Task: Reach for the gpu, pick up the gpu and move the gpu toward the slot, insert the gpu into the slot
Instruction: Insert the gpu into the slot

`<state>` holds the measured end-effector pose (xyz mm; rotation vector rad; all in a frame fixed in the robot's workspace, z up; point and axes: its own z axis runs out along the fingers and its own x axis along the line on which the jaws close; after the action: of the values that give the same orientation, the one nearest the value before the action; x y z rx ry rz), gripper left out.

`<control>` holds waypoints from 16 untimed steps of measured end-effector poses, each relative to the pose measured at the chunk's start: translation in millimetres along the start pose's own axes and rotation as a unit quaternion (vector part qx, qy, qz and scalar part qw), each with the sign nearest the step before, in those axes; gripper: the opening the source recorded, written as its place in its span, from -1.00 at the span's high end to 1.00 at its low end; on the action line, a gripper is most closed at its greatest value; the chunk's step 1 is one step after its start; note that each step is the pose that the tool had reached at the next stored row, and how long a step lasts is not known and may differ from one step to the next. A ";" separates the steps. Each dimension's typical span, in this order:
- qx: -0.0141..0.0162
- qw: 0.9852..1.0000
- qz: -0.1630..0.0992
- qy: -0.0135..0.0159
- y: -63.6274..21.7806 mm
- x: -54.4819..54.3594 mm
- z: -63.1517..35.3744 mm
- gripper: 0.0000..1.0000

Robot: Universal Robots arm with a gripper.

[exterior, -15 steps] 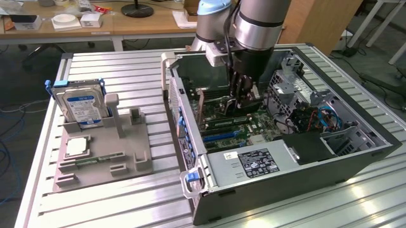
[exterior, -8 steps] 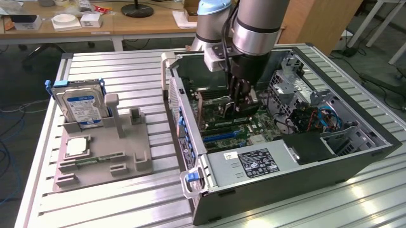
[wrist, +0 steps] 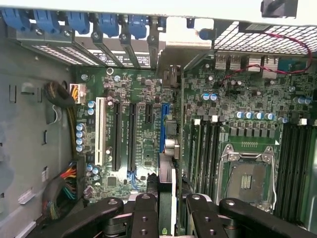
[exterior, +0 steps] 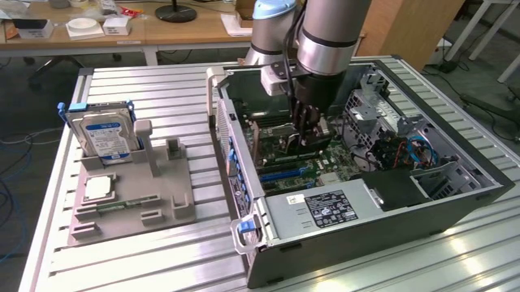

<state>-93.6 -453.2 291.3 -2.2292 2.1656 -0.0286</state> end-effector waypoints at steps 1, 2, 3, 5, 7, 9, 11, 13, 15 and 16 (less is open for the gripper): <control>0.000 1.000 0.000 0.000 0.1 0.2 1.3 0.47; 0.000 1.000 0.000 0.000 0.2 0.2 2.8 0.47; 0.000 1.000 0.000 0.000 0.2 0.3 4.5 0.47; 0.000 1.000 0.000 0.000 0.5 0.3 8.1 0.47; 0.000 1.000 0.000 0.000 2.0 0.3 11.6 0.47; 0.000 1.000 0.001 0.000 2.9 0.3 14.8 0.47; 0.000 1.000 0.002 0.000 3.2 0.7 16.1 0.47; 0.000 1.000 0.002 0.000 3.3 2.4 16.5 0.47; 0.000 1.000 0.002 0.000 3.3 4.1 16.9 0.47; 0.000 1.000 0.002 0.000 3.4 4.6 17.3 0.47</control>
<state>-96.2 -457.7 273.9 -2.2253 2.1696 -0.0287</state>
